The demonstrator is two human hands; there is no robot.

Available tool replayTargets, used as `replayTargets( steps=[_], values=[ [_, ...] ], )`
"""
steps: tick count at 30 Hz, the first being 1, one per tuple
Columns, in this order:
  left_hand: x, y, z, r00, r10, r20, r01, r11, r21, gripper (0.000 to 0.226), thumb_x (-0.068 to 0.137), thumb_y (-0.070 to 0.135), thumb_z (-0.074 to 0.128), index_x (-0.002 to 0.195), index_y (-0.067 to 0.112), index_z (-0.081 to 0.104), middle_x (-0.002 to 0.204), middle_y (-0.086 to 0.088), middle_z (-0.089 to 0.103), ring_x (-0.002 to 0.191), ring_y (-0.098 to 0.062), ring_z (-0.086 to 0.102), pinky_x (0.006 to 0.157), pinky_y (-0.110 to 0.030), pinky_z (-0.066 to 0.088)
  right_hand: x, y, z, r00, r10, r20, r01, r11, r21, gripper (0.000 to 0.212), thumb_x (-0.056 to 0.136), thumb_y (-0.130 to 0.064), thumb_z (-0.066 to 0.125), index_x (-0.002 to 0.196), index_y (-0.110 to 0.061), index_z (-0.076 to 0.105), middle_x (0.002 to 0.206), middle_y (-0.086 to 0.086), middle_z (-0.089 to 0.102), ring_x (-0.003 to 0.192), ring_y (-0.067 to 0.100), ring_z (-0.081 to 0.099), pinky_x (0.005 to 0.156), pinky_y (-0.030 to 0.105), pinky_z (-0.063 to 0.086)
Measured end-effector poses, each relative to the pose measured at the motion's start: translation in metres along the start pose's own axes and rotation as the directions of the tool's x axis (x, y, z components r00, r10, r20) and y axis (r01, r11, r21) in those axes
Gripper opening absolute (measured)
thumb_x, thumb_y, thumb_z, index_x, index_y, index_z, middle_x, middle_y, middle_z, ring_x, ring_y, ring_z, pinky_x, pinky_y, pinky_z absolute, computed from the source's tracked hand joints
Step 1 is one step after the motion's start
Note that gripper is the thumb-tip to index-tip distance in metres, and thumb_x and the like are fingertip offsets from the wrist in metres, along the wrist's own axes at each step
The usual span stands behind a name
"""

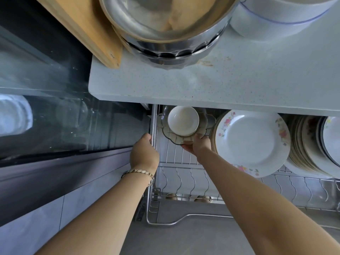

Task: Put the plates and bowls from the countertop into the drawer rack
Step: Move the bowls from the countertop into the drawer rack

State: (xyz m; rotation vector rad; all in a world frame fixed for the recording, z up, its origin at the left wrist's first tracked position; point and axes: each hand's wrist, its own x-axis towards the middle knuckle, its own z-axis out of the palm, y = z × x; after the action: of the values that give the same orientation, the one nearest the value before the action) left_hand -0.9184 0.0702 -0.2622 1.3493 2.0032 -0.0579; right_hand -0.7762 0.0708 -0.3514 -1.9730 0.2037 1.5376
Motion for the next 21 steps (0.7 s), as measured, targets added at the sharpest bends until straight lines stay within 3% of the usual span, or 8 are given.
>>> replayTargets(
  steps=[4,8,11,12,13,15,17,21],
  values=[
    [-0.001,-0.002,0.001,1.000,-0.002,0.017,0.002,1.000,-0.024,0.041,0.086,-0.010,0.038,0.116,0.011,0.055,0.087,-0.012,0.057,0.082,-0.032,0.058,0.070,-0.036,0.049,0.003,0.002,0.003,0.998,-0.033,-0.053,0.031,0.999,-0.038,0.018,0.099,-0.016,0.032,0.108,-0.002,0.039,0.110,0.020,0.055,0.045,0.024,0.059,0.033,0.026,0.051],
    [-0.003,-0.003,0.000,0.999,0.003,0.034,-0.002,0.999,-0.043,0.045,0.086,-0.011,0.037,0.124,0.008,0.053,0.086,-0.009,0.055,0.079,-0.027,0.055,0.070,-0.035,0.050,0.007,0.008,0.005,0.967,-0.112,-0.227,0.092,0.991,-0.098,0.022,0.096,-0.018,0.032,0.109,-0.006,0.046,0.117,0.021,0.055,0.088,0.034,0.058,0.085,0.050,0.053],
    [-0.003,-0.004,0.001,0.999,0.007,0.031,-0.005,0.999,-0.047,0.045,0.086,-0.011,0.037,0.123,0.008,0.053,0.086,-0.009,0.056,0.080,-0.029,0.055,0.074,-0.037,0.052,0.010,0.011,0.001,0.957,-0.025,-0.288,0.042,0.998,0.055,0.038,0.099,-0.029,0.033,0.120,-0.004,0.052,0.119,0.018,0.061,0.102,0.033,0.061,0.083,0.037,0.051],
    [-0.003,-0.004,0.002,1.000,0.004,0.028,-0.003,0.999,-0.045,0.047,0.086,-0.011,0.038,0.126,0.009,0.052,0.088,-0.010,0.057,0.081,-0.029,0.056,0.073,-0.036,0.051,0.007,0.009,-0.001,0.955,0.056,-0.291,-0.011,0.988,0.152,0.044,0.100,-0.029,0.034,0.135,-0.005,0.043,0.124,0.015,0.057,0.106,0.028,0.059,0.081,0.029,0.050],
    [-0.003,-0.005,0.002,1.000,-0.001,0.028,0.002,0.999,-0.044,0.049,0.086,-0.010,0.038,0.129,0.010,0.050,0.092,-0.012,0.060,0.084,-0.031,0.058,0.072,-0.036,0.050,0.000,0.011,0.000,0.955,0.110,-0.276,-0.087,0.992,0.096,0.050,0.099,-0.026,0.037,0.144,-0.005,0.029,0.135,0.013,0.051,0.108,0.024,0.057,0.080,0.023,0.049],
    [-0.002,-0.005,0.004,1.000,-0.002,0.031,0.004,0.999,-0.041,0.051,0.085,-0.010,0.038,0.131,0.010,0.049,0.100,-0.017,0.064,0.091,-0.034,0.061,0.071,-0.035,0.048,-0.004,0.014,0.002,0.973,0.185,-0.138,-0.134,0.941,0.312,0.051,0.095,-0.016,0.045,0.143,-0.007,0.032,0.121,0.010,0.060,0.086,0.020,0.060,0.062,0.016,0.051],
    [-0.003,-0.005,0.004,0.999,0.005,0.033,-0.004,1.000,-0.029,0.051,0.086,-0.010,0.039,0.132,0.009,0.049,0.103,-0.019,0.064,0.093,-0.035,0.061,0.069,-0.034,0.046,-0.011,0.020,0.008,0.984,0.162,-0.068,-0.138,0.951,0.276,0.050,0.091,-0.007,0.050,0.138,-0.014,0.037,0.080,0.008,0.063,0.058,0.017,0.058,0.042,0.015,0.049],
    [-0.002,-0.004,0.004,1.000,0.010,0.019,-0.010,1.000,-0.001,0.050,0.087,-0.009,0.039,0.133,0.009,0.048,0.107,-0.019,0.064,0.093,-0.034,0.061,0.069,-0.034,0.045,-0.009,0.021,0.011,0.990,0.137,-0.015,-0.125,0.939,0.322,0.041,0.092,0.004,0.040,0.129,-0.015,0.037,0.050,0.012,0.063,0.036,0.017,0.062,0.041,0.026,0.055]
  ],
)
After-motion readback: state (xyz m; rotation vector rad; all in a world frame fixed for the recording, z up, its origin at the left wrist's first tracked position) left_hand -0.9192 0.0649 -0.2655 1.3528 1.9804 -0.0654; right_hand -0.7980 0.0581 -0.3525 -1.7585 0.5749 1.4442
